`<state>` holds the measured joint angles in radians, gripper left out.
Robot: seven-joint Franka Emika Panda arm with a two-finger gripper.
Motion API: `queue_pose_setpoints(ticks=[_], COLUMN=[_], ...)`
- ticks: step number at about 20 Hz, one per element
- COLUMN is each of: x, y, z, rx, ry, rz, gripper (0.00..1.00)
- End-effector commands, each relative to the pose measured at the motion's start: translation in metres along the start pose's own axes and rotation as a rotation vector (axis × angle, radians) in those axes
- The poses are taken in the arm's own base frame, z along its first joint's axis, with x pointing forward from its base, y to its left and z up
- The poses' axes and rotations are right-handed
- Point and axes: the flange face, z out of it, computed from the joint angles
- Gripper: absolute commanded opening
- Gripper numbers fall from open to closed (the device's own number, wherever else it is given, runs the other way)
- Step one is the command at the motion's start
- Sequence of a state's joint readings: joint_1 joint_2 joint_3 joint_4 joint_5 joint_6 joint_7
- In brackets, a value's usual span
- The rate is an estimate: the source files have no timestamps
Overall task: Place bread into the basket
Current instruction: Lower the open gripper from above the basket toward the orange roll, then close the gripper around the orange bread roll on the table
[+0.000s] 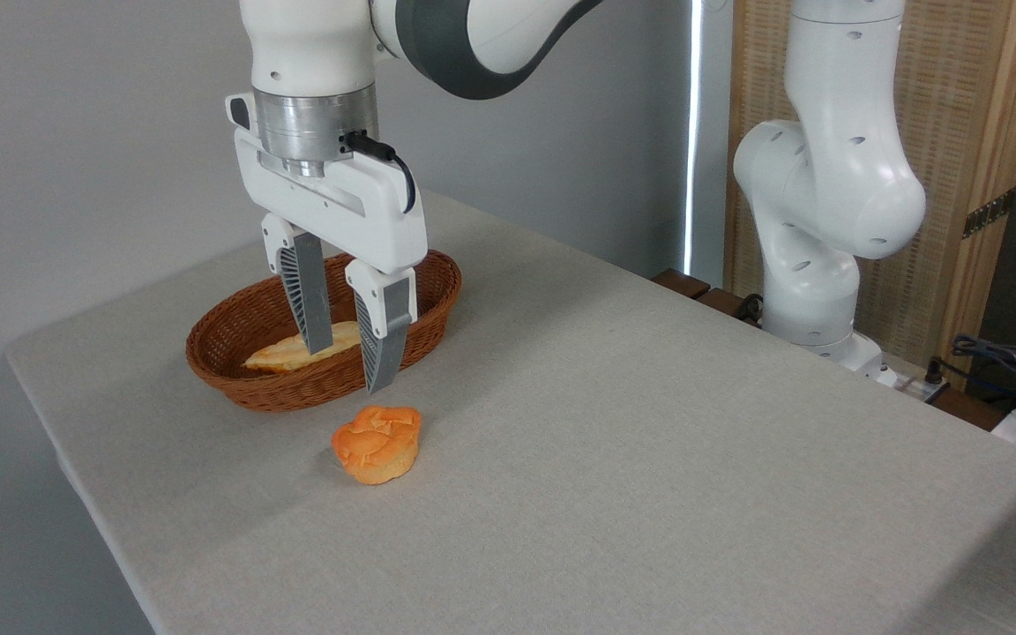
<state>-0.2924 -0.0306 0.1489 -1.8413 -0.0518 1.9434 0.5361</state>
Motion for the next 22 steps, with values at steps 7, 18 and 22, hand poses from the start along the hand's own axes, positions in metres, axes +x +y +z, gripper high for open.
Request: queue_pose_setpoints(ticks=[7,18,22], x=[0.004,0.010,0.015], y=[0.012,0.008,0.016], z=[-0.003,0.022,0.052], rx=[0.014,0.030,0.009], ry=[-0.022,0.011,-0.022], rz=[0.069,0.054,0.075], gripper=[1.00,1.00,1.00])
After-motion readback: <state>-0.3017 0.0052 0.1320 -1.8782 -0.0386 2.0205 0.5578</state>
